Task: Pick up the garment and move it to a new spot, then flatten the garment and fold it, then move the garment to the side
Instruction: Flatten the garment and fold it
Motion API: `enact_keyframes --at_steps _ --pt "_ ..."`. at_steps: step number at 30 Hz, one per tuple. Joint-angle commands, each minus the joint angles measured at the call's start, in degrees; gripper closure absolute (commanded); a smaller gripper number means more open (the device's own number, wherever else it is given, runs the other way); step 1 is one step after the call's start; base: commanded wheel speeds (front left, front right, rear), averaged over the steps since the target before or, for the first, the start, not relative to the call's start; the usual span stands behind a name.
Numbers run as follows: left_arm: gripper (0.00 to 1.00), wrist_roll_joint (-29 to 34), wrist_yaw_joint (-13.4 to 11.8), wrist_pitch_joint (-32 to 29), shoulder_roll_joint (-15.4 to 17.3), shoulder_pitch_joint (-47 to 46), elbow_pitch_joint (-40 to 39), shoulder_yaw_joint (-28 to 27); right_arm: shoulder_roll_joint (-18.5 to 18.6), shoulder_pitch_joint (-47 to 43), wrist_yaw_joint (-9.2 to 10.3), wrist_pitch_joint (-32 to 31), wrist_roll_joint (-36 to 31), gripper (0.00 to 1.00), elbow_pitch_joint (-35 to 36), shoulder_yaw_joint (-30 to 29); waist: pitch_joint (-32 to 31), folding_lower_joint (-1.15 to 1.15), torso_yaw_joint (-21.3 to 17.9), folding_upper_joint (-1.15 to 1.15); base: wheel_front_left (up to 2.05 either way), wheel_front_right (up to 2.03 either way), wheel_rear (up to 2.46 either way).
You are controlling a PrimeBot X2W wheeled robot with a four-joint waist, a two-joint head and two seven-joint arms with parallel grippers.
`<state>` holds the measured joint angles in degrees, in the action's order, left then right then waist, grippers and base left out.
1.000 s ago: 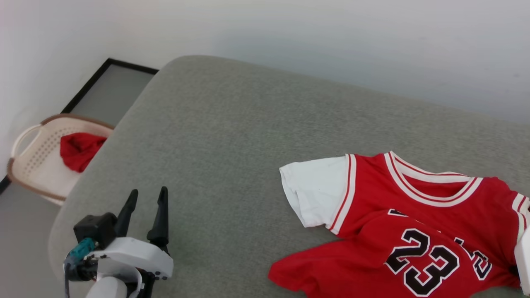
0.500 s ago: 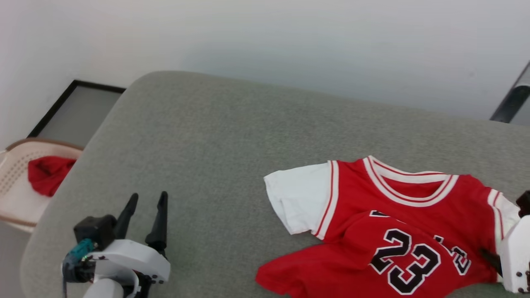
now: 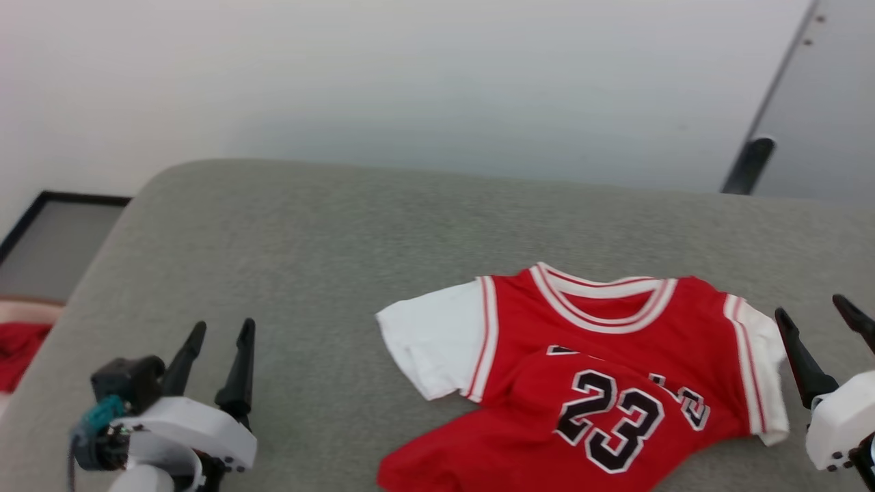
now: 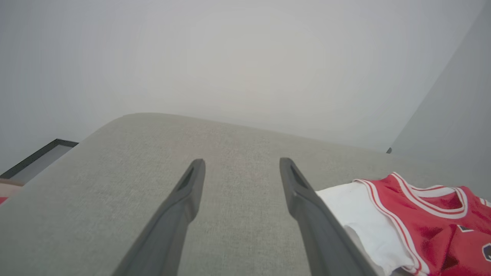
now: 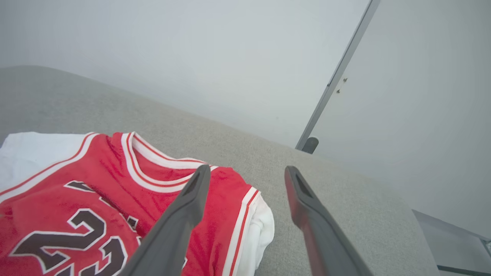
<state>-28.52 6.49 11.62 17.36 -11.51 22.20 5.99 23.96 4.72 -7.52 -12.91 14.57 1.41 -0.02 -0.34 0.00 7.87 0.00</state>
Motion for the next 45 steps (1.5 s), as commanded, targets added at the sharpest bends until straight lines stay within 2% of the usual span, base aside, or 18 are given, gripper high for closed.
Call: enact_keyframes --at_steps 1,5,9,12,15,18,24,29,34,40,45 --pt "0.0 -0.5 0.1 0.0 0.3 0.1 -0.4 -0.1 -0.6 -0.5 0.06 0.8 -0.9 0.0 0.4 -0.7 -0.2 0.0 -2.7 0.0 0.0 0.0 0.0" --pt "0.0 -3.1 0.6 -4.3 1.9 -1.9 -2.4 0.4 -4.9 -1.9 0.06 5.8 -4.4 0.0 2.4 -2.7 1.0 0.0 -6.0 0.0 0.0 0.0 0.0" --pt "0.0 -7.4 1.0 -12.8 4.0 -6.0 -3.8 2.1 -7.5 -1.5 0.06 7.6 -6.1 0.0 3.6 -3.7 2.9 0.0 -8.5 0.0 0.0 0.0 0.0" --pt "0.0 -11.4 1.0 -22.8 6.1 -10.1 -3.5 4.5 -8.6 -0.4 0.06 7.9 -6.6 0.0 4.5 -4.1 4.8 0.0 -10.2 0.0 0.0 0.0 0.0" --pt "0.0 -16.0 1.0 -35.6 7.9 -14.6 -1.8 6.3 -9.4 0.3 0.06 7.8 -6.6 0.0 5.1 -4.4 6.5 0.0 -11.7 0.0 0.0 0.0 0.0" --pt "0.0 -18.1 0.1 -45.8 8.9 -19.1 -0.3 7.9 -9.8 1.2 0.06 7.7 -6.3 0.0 5.5 -4.3 8.3 0.0 -13.0 0.0 0.0 0.0 0.0" --pt "0.0 -19.2 -2.7 -58.4 10.1 -25.3 3.2 10.2 -10.6 2.4 0.06 7.2 -5.9 0.0 5.1 -4.0 11.4 0.0 -15.2 0.0 0.0 0.0 0.0" --pt "0.0 -17.6 -3.3 -63.1 11.1 -28.6 6.2 12.6 -11.0 3.6 0.06 7.3 -5.6 0.0 5.0 -4.2 14.2 0.0 -16.5 0.0 0.0 0.0 0.0" --pt "0.0 -16.2 -2.7 -65.4 11.7 -30.6 10.2 14.6 -11.2 4.5 0.06 7.1 -5.0 0.0 5.0 -4.2 16.4 0.0 -17.1 0.0 0.0 0.0 0.0" --pt "0.0 -16.1 -2.7 -66.9 10.0 -31.3 15.9 16.3 -11.1 5.8 0.06 6.6 -4.5 0.0 5.0 -4.6 18.1 0.0 -17.0 0.0 0.0 0.0 0.0" --pt "0.0 -16.6 -4.7 -70.0 7.5 -30.8 20.5 17.6 -11.1 6.5 0.06 5.1 -3.9 0.0 5.4 -4.8 18.7 0.0 -16.4 0.0 0.0 0.0 0.0"
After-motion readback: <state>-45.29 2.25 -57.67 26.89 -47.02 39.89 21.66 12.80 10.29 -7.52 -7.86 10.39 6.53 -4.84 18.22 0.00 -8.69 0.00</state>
